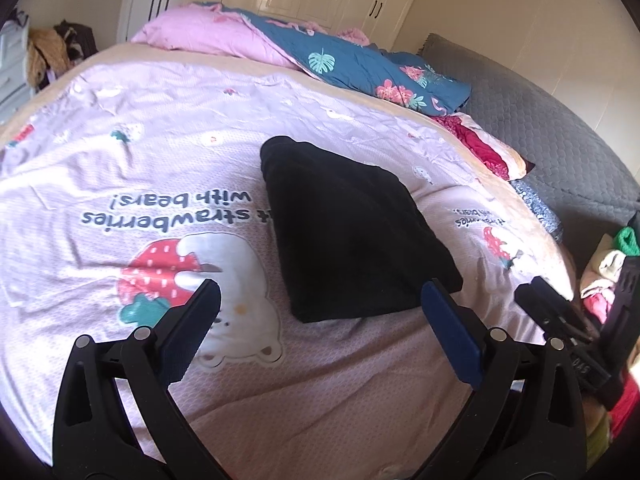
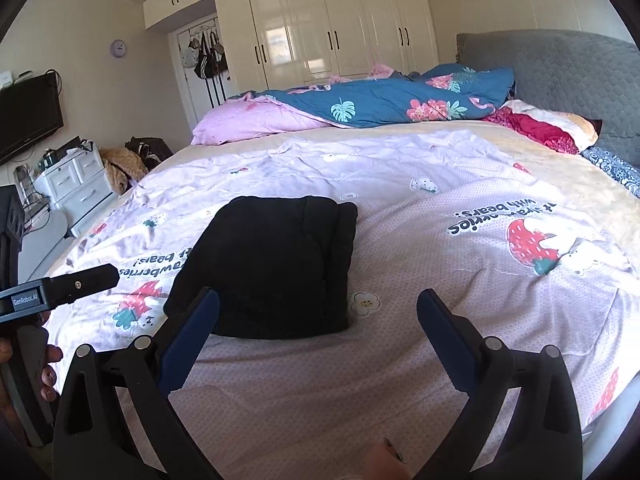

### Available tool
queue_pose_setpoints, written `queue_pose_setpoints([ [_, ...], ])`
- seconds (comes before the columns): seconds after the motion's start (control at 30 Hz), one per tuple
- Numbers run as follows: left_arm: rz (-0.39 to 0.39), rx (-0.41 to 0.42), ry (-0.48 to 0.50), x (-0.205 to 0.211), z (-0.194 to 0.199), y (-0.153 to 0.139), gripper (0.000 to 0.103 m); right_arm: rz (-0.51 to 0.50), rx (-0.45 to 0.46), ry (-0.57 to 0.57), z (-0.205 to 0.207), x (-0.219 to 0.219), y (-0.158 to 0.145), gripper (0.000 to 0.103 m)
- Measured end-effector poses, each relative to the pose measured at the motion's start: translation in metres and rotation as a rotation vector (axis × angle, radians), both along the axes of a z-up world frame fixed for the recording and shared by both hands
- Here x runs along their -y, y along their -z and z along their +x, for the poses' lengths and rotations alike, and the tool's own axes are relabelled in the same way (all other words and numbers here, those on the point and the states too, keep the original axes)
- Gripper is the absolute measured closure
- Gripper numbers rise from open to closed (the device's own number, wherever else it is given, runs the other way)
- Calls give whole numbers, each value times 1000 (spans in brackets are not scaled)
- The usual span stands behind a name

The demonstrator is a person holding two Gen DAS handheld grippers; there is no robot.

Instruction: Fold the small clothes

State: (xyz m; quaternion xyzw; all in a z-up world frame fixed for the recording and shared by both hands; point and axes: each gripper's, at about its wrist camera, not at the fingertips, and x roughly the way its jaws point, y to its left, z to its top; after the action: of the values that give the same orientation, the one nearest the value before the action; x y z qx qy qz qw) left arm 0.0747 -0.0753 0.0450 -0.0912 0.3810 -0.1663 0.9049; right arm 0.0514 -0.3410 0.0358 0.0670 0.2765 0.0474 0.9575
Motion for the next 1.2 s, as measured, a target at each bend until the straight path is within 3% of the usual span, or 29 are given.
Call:
queue_pose_setpoints([
  [0.43,107,78,-57,-15,-40,10,9,-2,62,4,-44,-20,1,4],
  [0.8,130,50,-91,-23,-55,45,9,-81,-28,18,-50,-34,30,4],
  [1.2,143,10,-114,-29,-48,54,9,-108,-109,12,-35,-38,53,4],
])
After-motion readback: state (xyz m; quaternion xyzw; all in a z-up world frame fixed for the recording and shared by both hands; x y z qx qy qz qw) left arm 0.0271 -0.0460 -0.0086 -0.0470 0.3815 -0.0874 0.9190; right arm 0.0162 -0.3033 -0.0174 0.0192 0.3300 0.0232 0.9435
